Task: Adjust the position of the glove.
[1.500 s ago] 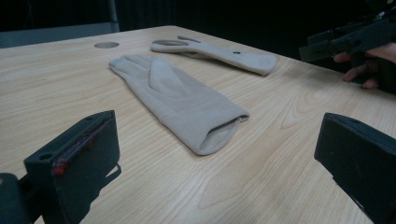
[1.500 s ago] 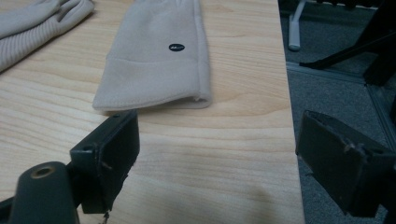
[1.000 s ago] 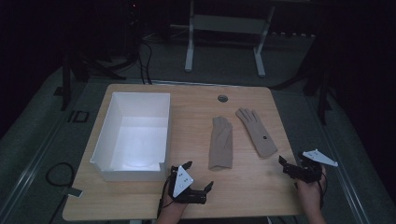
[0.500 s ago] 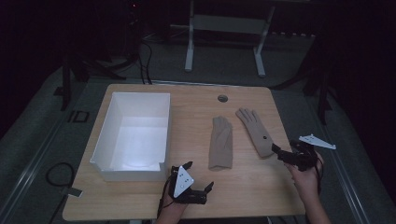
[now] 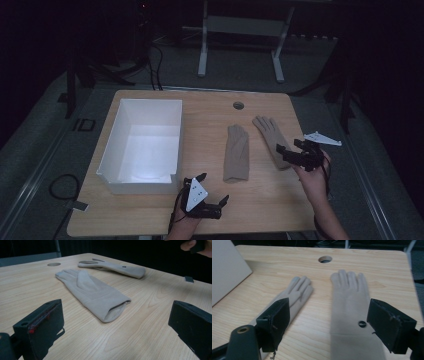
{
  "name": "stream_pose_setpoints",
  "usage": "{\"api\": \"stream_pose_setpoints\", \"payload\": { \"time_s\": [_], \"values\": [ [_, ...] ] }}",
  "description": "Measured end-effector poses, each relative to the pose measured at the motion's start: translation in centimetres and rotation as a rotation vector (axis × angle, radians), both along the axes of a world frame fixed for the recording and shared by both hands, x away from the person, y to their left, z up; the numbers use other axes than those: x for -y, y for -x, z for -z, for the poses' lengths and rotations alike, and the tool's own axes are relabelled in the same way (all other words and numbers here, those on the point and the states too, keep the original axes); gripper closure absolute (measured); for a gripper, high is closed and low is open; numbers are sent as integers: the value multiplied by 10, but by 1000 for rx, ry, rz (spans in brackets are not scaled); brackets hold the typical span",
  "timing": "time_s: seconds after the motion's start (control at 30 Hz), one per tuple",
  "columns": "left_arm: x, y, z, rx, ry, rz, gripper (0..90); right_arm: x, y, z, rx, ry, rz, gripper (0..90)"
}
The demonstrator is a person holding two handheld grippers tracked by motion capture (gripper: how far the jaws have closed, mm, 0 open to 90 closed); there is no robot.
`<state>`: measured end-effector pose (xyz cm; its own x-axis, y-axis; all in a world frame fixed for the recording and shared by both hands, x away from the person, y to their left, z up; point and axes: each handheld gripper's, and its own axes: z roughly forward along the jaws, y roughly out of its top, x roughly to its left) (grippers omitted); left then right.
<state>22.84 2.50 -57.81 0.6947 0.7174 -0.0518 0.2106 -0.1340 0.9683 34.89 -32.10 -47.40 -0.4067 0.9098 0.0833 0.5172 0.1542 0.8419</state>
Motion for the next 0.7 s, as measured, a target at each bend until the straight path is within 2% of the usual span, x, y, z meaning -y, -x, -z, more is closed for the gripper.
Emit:
{"api": "stream_pose_setpoints", "payload": {
  "time_s": [0.13, 0.17, 0.47, 0.7],
  "values": [
    [0, 0, 0, 1, -1, 1, 5, -9, -2, 0, 10, 4, -24, 219],
    [0, 0, 0, 1, -1, 2, 5, -16, -5, 1, -9, -2, -39, 197],
    [0, 0, 0, -2, 1, 5, 5, -42, -16, 9, -38, -5, -55, 196],
    [0, 0, 0, 1, 0, 8, 5, -67, -27, 18, -39, -3, -59, 199]
  ]
}}
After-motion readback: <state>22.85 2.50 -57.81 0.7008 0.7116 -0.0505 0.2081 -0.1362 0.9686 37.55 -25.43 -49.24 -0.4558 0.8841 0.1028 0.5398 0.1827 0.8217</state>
